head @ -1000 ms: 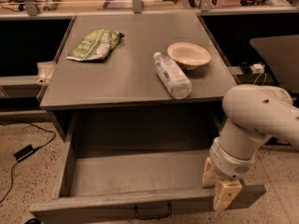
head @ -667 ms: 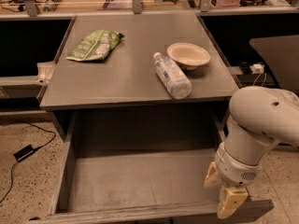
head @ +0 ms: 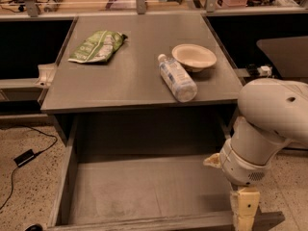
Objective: Open top drawer
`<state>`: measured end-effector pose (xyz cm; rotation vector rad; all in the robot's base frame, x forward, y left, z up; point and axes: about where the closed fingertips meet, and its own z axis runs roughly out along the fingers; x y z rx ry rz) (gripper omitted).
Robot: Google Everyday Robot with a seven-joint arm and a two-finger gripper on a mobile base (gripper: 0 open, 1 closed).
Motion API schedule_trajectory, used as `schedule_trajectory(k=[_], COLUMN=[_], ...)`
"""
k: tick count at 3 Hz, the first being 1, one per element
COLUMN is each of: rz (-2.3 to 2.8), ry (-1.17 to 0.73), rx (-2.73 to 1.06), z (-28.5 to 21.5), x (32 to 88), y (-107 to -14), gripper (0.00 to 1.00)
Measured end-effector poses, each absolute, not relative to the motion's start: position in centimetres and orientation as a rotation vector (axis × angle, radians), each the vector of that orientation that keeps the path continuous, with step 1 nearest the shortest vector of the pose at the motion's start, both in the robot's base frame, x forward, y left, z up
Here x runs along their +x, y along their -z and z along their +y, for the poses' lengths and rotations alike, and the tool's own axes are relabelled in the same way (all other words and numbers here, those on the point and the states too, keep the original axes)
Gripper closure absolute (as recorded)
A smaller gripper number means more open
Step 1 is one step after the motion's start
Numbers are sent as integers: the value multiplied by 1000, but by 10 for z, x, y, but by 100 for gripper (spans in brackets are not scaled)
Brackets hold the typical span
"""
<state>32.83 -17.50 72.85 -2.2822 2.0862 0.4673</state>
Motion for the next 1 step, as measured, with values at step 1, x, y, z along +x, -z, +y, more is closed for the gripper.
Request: schedule_trajectory(k=[1], rz=[2086], ry=[-467], rx=[-2282], z=[-175], x=[328], y=[-728], gripper=[0])
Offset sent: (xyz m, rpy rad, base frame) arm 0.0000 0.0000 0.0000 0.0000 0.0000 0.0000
